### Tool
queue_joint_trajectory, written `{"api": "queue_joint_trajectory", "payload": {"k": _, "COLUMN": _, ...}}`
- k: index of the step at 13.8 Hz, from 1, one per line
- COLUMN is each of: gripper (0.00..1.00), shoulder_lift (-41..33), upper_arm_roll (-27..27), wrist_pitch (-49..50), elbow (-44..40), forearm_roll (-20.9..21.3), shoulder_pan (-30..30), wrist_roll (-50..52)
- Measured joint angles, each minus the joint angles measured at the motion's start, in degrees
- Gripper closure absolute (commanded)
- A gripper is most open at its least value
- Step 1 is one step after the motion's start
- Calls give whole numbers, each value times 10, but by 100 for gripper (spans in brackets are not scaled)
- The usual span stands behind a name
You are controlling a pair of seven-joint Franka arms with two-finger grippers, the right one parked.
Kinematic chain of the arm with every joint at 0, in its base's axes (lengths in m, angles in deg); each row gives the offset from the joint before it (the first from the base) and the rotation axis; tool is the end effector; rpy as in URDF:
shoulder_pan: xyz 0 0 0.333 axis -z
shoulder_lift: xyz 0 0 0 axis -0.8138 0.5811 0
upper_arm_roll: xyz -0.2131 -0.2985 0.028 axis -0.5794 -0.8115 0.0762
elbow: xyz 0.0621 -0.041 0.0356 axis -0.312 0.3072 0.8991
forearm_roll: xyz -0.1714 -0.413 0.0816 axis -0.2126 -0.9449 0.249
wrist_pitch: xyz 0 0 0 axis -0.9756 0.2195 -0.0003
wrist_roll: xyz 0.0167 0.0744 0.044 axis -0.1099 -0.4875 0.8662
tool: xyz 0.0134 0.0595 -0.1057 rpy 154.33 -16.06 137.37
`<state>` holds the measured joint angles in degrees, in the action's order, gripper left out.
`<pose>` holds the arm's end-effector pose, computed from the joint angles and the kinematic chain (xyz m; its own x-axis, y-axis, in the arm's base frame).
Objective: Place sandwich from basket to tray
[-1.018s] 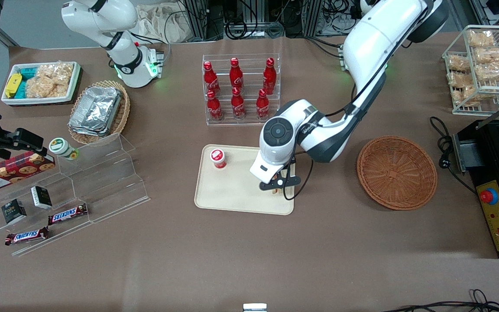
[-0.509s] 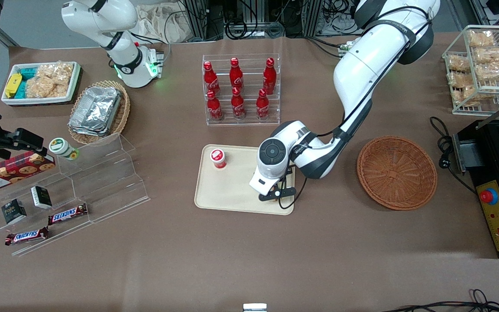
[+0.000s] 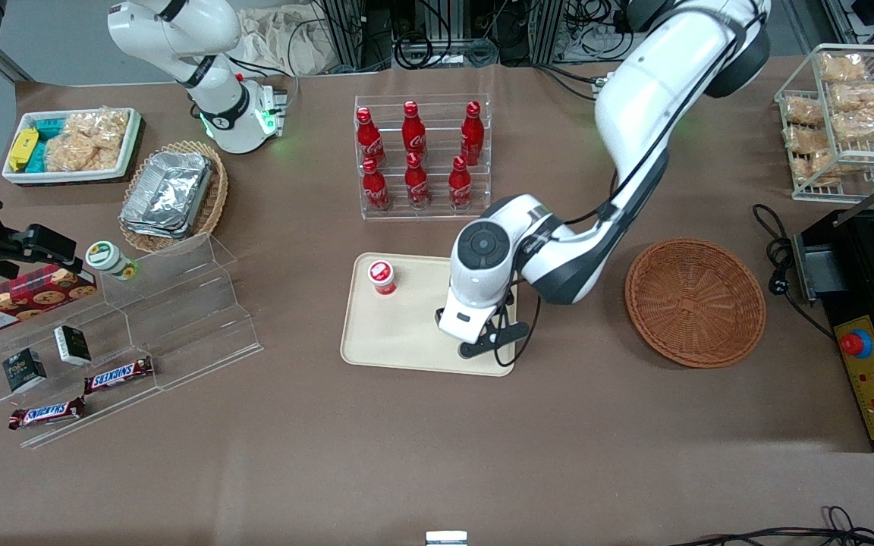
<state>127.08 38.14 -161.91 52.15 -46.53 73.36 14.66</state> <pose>0.6566 -0.5006 0.3309 0.9204 0.3868 0.0578 0.3861 -0.9222 0.0222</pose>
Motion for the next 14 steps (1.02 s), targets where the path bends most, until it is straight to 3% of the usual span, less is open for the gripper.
{"api": "queue_joint_trajectory", "payload": {"k": 8, "gripper": 0, "shoulder_lift": -176, "upper_arm_roll": 1, "wrist_pitch": 145, "elbow": 23, "forearm_roll": -34, "shoulder_pan": -84, "wrist_roll": 2}}
{"api": "queue_joint_trajectory", "payload": {"k": 14, "gripper": 0, "shoulder_lift": -241, "upper_arm_roll": 3, "wrist_pitch": 199, "elbow": 39, "forearm_roll": -87, "shoulder_pan": -175, "wrist_roll": -146}}
